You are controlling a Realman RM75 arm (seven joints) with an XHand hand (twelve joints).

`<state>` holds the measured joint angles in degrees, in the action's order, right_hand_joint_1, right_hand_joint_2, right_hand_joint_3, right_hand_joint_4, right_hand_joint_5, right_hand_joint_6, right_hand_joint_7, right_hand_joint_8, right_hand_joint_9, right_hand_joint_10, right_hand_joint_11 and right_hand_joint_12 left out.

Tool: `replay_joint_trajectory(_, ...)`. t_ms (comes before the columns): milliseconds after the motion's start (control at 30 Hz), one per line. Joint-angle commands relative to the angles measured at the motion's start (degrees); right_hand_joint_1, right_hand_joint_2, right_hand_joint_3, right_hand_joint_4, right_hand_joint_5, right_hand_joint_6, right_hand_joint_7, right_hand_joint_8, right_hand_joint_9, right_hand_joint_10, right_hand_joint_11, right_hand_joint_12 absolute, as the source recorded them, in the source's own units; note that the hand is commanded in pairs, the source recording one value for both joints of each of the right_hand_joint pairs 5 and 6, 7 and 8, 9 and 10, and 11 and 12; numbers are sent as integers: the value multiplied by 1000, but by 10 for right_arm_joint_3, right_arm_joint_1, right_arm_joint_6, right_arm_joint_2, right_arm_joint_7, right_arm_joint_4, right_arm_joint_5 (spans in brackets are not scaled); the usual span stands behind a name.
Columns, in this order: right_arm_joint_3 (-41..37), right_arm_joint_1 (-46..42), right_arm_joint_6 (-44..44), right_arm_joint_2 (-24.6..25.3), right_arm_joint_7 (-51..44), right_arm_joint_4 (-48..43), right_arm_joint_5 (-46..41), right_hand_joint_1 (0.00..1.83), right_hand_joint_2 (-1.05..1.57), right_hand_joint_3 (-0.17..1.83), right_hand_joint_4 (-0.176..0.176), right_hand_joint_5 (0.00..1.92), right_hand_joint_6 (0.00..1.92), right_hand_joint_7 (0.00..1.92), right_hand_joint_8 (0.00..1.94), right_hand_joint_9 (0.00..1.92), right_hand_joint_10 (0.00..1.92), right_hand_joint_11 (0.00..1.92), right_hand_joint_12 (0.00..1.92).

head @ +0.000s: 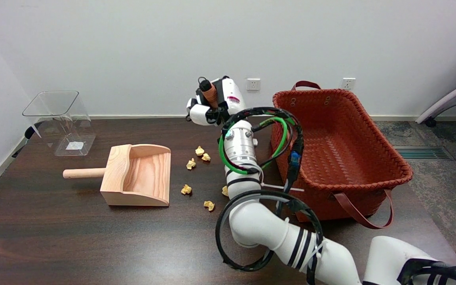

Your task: Sweep the paper balls into the dustpan.

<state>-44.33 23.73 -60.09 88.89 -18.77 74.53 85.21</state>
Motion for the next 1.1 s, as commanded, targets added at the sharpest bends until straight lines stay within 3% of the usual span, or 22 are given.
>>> replay_joint_trajectory(33, 7, -45, -106, 61, -49, -25, 35, 1402, 740, 884, 0, 1920, 1920, 1920, 1920, 1920, 1920, 1920, 1920)
replay_joint_trajectory(567, 19, -68, -124, 131, -49, -50, 55, 1418, 671, 920, 0, 1920, 1920, 1920, 1920, 1920, 1920, 1920, 1920)
replay_joint_trajectory(733, 3, -43, -124, 191, -42, -120, 82, 1416, 675, 926, 0, 1920, 1920, 1920, 1920, 1920, 1920, 1920, 1920)
replay_joint_trajectory(1100, 1, 29, -91, 240, 53, -234, 36, 1397, 806, 852, 0, 1920, 1920, 1920, 1920, 1920, 1920, 1920, 1920)
